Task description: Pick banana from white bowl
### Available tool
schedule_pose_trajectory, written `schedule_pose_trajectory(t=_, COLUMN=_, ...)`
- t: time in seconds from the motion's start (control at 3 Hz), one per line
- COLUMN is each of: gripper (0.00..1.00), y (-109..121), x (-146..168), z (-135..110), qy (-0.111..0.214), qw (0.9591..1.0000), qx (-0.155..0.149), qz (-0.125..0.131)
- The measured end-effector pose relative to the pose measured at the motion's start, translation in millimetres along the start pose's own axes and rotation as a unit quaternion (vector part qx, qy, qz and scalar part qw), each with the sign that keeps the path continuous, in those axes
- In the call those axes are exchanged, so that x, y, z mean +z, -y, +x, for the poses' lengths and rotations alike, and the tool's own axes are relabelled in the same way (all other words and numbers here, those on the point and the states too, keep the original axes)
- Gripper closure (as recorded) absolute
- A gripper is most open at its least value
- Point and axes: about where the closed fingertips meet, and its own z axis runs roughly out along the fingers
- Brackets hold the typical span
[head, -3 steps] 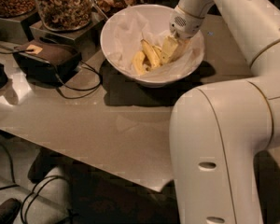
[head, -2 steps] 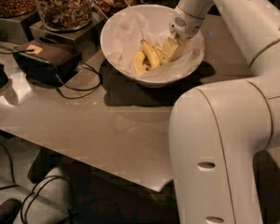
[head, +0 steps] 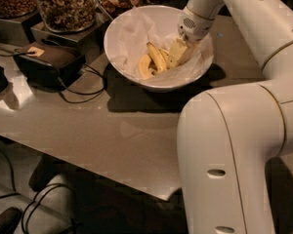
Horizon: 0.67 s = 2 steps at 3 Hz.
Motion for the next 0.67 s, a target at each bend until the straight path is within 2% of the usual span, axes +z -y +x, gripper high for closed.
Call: schedule_pose_trajectory(t=0.67, gripper=1.00, y=0.1, x=0.0, z=-0.1, qy=0.000, qw=1.0000, qx=0.000, qz=0.000)
